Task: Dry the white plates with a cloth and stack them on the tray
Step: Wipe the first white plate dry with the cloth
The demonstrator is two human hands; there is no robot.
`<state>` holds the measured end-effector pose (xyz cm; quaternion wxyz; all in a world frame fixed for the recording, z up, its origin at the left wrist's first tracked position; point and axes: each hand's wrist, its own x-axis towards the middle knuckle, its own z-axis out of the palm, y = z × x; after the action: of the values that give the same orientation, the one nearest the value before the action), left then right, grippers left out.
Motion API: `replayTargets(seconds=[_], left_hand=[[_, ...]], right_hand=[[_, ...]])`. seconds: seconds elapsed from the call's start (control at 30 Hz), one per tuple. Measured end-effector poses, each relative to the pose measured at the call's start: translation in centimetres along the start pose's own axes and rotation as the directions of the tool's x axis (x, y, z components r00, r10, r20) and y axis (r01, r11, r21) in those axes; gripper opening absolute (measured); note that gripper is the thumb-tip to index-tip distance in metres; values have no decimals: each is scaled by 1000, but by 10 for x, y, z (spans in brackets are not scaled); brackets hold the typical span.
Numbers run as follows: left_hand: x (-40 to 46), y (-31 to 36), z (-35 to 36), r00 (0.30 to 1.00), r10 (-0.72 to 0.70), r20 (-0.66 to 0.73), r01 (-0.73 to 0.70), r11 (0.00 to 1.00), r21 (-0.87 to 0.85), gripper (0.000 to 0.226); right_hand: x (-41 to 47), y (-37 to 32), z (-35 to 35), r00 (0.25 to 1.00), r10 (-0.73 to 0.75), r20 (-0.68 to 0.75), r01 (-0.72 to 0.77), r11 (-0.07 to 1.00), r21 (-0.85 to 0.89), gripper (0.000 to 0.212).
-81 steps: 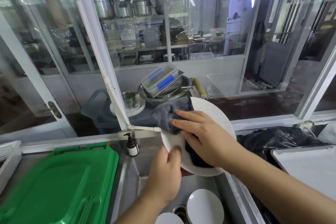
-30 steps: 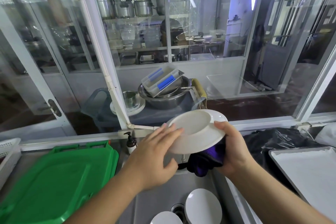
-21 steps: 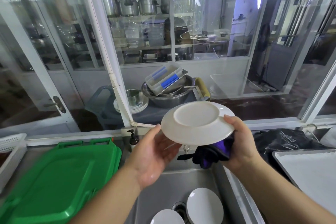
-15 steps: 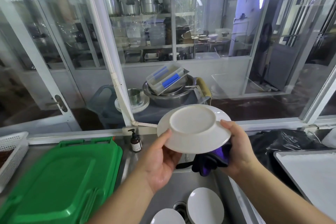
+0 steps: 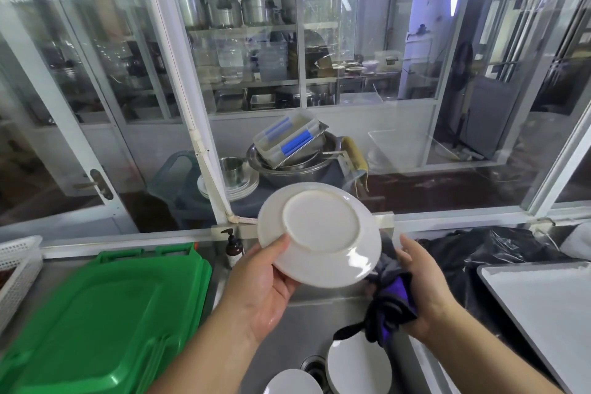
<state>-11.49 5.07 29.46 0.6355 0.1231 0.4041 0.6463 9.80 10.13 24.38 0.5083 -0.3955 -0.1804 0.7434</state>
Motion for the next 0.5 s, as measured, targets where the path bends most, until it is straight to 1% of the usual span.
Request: replayTargets(seconds=[0.1, 0.17, 0.2, 0.27, 0.3, 0.33, 0.37, 0.4, 0.43, 0.47, 0.5], left_hand=[[2, 9, -5, 997, 74, 18, -74, 997, -3, 26], [2, 13, -8, 994, 106, 30, -106, 994, 24, 27], [1, 13, -9, 993, 112, 38, -113, 993, 44, 28], [-1, 10, -11, 993, 110, 53, -115, 989, 96, 29], [-3, 8, -12, 992, 108, 60, -114, 985, 127, 29], [-4, 5, -12, 992, 104, 68, -114, 981, 158, 28], [-5, 1, -12, 992, 99, 83, -113, 975, 191, 26], [-7, -3, -12, 990, 93, 103, -114, 967, 228, 25], [-8, -6, -11, 988, 87, 126, -119, 956, 269, 24], [-9, -10, -10, 985, 84, 152, -128, 942, 309, 24], [-11, -13, -9, 980, 86, 178, -143, 930, 338, 26]], right_hand=[[7, -14, -12, 990, -40, -133, 40, 999, 1, 41], [10, -29, -14, 979, -69, -192, 65, 997, -28, 37], [10, -37, -11, 978, -90, -188, 85, 996, -35, 33], [7, -50, -2, 978, -184, -98, 176, 981, -82, 24], [3, -56, 6, 967, -251, -32, 245, 961, -131, 22], [0, -61, 14, 943, -332, 16, 327, 919, -219, 23], [-2, -64, 22, 904, -423, 66, 418, 839, -350, 23], [-5, -66, 30, 850, -511, 131, 497, 692, -524, 24], [-6, -68, 35, 786, -581, 212, 543, 485, -686, 26], [-6, -69, 41, 724, -611, 320, 556, 242, -795, 29], [-5, -68, 44, 669, -613, 421, 548, 23, -836, 33]])
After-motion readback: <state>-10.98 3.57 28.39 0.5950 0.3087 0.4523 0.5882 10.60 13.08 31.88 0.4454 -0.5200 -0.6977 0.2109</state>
